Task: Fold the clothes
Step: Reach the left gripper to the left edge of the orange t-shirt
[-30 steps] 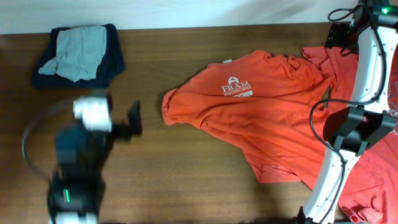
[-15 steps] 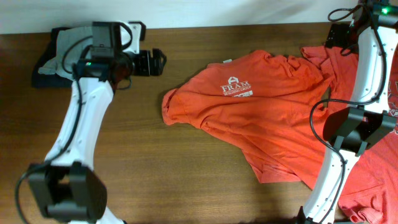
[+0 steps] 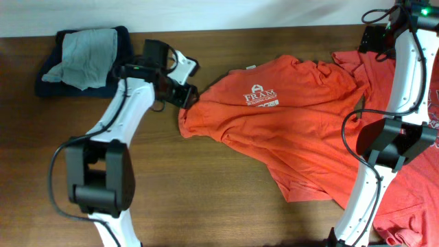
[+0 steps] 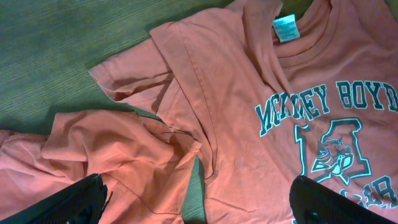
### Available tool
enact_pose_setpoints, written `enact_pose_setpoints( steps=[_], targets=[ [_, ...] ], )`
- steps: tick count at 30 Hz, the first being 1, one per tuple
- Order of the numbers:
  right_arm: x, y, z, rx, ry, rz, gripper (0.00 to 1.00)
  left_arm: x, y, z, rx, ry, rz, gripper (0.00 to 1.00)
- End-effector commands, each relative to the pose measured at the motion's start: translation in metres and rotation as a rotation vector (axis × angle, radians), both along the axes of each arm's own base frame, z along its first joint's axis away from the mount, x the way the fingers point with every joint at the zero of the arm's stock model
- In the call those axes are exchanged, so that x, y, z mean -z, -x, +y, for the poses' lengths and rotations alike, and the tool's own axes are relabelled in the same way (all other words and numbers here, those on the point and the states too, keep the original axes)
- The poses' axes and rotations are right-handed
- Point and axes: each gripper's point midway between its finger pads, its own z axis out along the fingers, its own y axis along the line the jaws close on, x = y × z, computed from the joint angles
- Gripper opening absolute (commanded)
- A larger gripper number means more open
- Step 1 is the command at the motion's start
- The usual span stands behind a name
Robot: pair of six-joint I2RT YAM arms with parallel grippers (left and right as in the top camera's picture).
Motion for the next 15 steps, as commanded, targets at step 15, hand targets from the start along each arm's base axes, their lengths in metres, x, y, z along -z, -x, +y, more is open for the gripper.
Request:
enact_pose_setpoints(
  steps=[15],
  targets=[
    [-0.010,0.001,-0.002,0.017,0.006,-0.024,0.98,0.044,-0.010,-0.009,0.054,-0.074,0.000,0.60]
  ],
)
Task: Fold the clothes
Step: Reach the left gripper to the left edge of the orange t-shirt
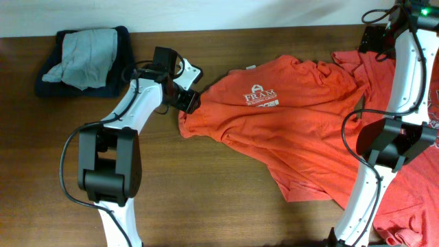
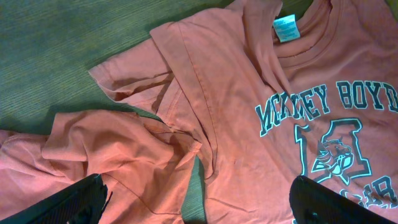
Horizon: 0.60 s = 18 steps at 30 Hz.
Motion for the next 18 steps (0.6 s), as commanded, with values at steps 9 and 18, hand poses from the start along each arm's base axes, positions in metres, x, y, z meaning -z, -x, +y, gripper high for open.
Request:
enact_pose_setpoints(
  steps=[9,18],
  targets=[
    [-0.011,0.001,-0.002,0.017,0.006,-0.025,0.99,0.017,0.008,-0.025,0.071,-0.022,0.018,0.50],
    [-0.011,0.001,-0.002,0.017,0.006,-0.025,0.99,0.021,0.007,-0.020,0.060,-0.054,0.017,0.29]
  ],
)
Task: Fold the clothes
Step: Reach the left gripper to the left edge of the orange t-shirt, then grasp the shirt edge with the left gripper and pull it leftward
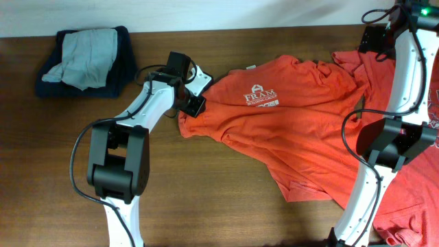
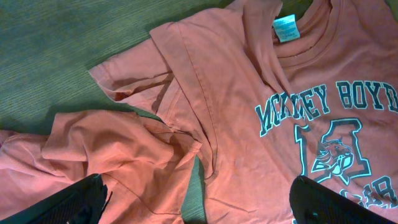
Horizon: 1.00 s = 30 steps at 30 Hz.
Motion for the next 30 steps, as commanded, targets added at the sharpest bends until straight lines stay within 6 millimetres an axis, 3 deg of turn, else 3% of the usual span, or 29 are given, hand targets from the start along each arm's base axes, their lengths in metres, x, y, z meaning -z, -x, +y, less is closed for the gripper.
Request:
enact_pose_setpoints(
  steps=[1,4,8,10,14,20,24,30],
  targets=[
    [-0.011,0.001,-0.002,0.017,0.006,-0.024,0.99,0.001,-0.005,0.003,0.004,-0.017,-0.014,0.22],
    [-0.011,0.001,-0.002,0.017,0.006,-0.024,0.99,0.000,-0.008,0.002,0.004,-0.013,-0.028,0.01],
    [-0.011,0.001,-0.002,0.017,0.006,-0.024,0.99,-0.004,-0.020,0.004,-0.010,-0.025,-0.081,0.00],
    [-0.011,0.001,-0.002,0.017,0.006,-0.024,0.99,-0.005,-0.033,0.016,-0.075,-0.067,-0.119,0.01],
    [-0.011,0.001,-0.002,0.017,0.006,-0.024,0.99,-0.007,-0.051,0.052,-0.241,-0.165,-0.165,0.01],
    [-0.011,0.001,-0.002,0.017,0.006,-0.024,0.98,-0.004,-0.051,0.098,-0.368,-0.242,-0.136,0.01],
    [-0.011,0.001,-0.002,0.017,0.006,-0.024,0.99,0.000,-0.041,0.146,-0.531,-0.329,-0.084,0.01],
    [-0.011,0.001,-0.002,0.017,0.006,-0.024,0.98,0.008,-0.009,0.211,-0.816,-0.367,0.069,0.01]
  ],
)
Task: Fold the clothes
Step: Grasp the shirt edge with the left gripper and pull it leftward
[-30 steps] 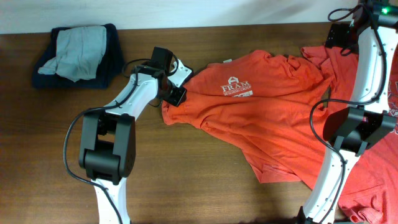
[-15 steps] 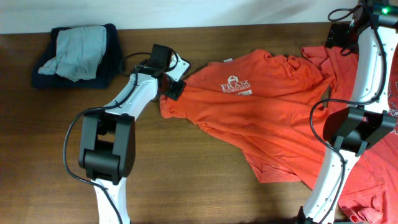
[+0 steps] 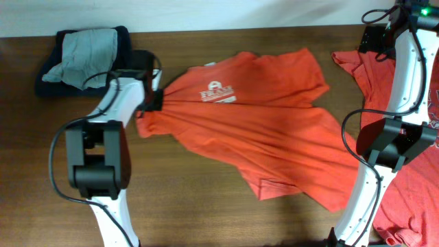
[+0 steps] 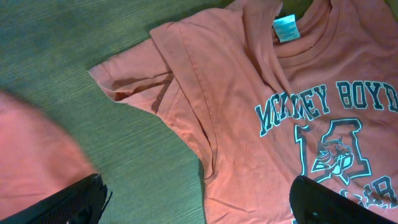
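Observation:
An orange T-shirt (image 3: 274, 137) with a white FRAM logo lies crumpled across the middle of the table, stretched toward the left. My left gripper (image 3: 151, 101) is shut on its left edge, near the sleeve. A second red shirt (image 4: 298, 112) printed MCKEY BOYD lies at the table's right end. Above it, my right gripper (image 4: 196, 190) hangs open with nothing between its fingers (image 4: 68, 202); it also shows at the far right corner (image 3: 374, 38). A blurred bit of the orange T-shirt (image 4: 31, 155) shows at the left of the right wrist view.
A pile of dark blue and grey clothes (image 3: 86, 51) sits at the back left corner, just behind my left arm. The red shirt (image 3: 411, 185) spreads along the table's right side around the right arm's base. Bare wood table (image 3: 192, 199) shows in front.
My left gripper has moved left with the orange shirt's edge in it, and the whole shirt has shifted left. In the right wrist view the orange shirt no longer overlaps the red one.
My left gripper stood open just left of the orange shirt's edge. It was then closer, and then on the edge near the sleeve. Now it holds that edge further left, with the shirt drawn away from the red one. The right arm has stayed still.

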### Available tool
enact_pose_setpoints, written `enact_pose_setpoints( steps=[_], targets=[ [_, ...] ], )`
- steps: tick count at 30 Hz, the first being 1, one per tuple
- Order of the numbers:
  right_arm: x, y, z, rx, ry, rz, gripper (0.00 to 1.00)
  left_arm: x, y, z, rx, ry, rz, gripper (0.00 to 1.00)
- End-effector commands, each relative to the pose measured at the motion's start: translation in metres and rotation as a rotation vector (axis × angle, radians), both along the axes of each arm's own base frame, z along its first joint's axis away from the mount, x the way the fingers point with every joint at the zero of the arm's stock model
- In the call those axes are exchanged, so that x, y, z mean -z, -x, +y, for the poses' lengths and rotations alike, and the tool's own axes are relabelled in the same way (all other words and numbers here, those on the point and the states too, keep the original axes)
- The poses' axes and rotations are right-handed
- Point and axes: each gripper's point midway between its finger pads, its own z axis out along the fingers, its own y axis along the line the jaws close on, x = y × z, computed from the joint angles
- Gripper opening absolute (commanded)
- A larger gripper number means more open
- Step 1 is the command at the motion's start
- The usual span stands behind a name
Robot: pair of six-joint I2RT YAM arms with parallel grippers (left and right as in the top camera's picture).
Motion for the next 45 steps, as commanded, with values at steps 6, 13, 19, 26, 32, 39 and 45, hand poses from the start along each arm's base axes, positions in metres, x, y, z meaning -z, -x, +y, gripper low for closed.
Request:
enact_pose_setpoints(
  steps=[6,13,19,26,32,39,45],
  targets=[
    [-0.011,0.001,-0.002,0.017,0.006,-0.025,0.99,0.005,0.047,0.083,-0.486,-0.014,0.118,0.01],
    [-0.011,0.001,-0.002,0.017,0.006,-0.025,0.99,0.003,0.077,0.094,-0.612,-0.013,0.211,0.01],
    [-0.011,0.001,-0.002,0.017,0.006,-0.025,0.99,-0.027,0.075,0.093,-0.604,-0.009,0.186,0.05],
    [-0.011,0.001,-0.002,0.017,0.006,-0.025,0.99,-0.120,0.032,0.062,-0.465,0.100,-0.039,0.26],
    [-0.011,0.001,-0.002,0.017,0.006,-0.025,0.99,-0.193,-0.023,-0.052,0.101,0.443,-0.281,0.40],
    [-0.011,0.001,-0.002,0.017,0.006,-0.025,0.99,-0.201,-0.048,-0.131,0.338,0.389,-0.410,0.00],
    [-0.011,0.001,-0.002,0.017,0.006,-0.025,0.99,-0.162,-0.063,-0.180,0.499,0.279,-0.419,0.00]
  ],
)
